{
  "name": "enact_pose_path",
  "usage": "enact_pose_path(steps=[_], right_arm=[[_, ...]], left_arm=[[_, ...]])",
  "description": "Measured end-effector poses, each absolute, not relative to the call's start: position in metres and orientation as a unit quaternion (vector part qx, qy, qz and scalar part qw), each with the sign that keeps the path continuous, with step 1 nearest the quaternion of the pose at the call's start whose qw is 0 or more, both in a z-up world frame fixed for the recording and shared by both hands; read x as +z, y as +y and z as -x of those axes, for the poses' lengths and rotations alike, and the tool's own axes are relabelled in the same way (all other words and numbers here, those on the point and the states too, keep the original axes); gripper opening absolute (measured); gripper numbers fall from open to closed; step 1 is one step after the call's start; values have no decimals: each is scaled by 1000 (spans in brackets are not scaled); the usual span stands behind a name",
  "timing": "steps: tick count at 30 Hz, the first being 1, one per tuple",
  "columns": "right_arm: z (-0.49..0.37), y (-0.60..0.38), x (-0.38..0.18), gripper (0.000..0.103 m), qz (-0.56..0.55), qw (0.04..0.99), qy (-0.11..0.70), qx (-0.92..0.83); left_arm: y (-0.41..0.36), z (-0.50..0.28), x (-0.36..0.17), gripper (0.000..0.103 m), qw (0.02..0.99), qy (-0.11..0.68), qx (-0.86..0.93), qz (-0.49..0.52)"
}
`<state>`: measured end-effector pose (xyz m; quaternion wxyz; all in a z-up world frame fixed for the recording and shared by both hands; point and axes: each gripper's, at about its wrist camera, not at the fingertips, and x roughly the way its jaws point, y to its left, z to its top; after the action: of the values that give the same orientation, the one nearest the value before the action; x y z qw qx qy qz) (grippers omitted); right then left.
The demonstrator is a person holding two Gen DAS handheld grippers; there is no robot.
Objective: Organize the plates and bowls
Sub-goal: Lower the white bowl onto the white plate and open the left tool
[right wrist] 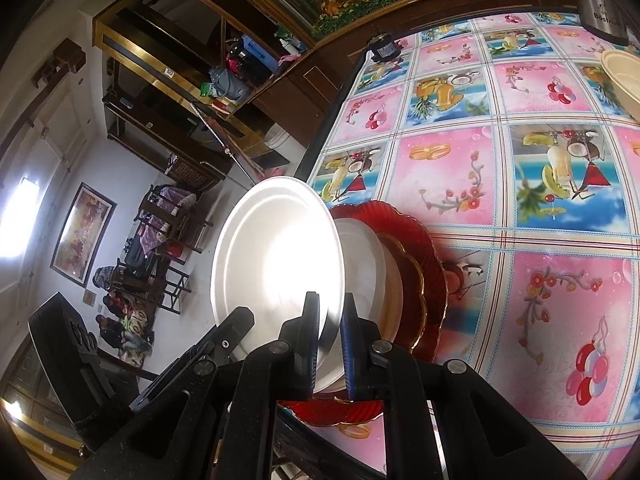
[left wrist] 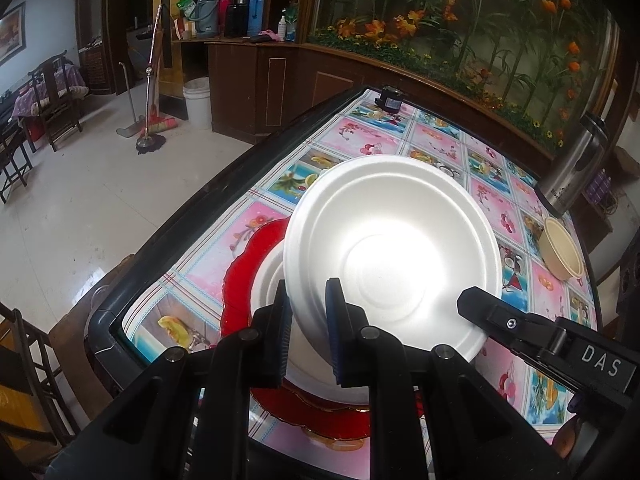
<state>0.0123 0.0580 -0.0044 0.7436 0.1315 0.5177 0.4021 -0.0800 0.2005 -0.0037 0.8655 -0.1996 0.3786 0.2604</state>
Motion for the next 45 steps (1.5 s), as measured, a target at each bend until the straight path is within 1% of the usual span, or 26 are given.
enact_pose_path(steps=[45], right_arm=[[-11, 61, -14, 10, -126, 739, 531, 395]], left_arm=[[203, 77, -18, 15, 856, 395, 251, 217]])
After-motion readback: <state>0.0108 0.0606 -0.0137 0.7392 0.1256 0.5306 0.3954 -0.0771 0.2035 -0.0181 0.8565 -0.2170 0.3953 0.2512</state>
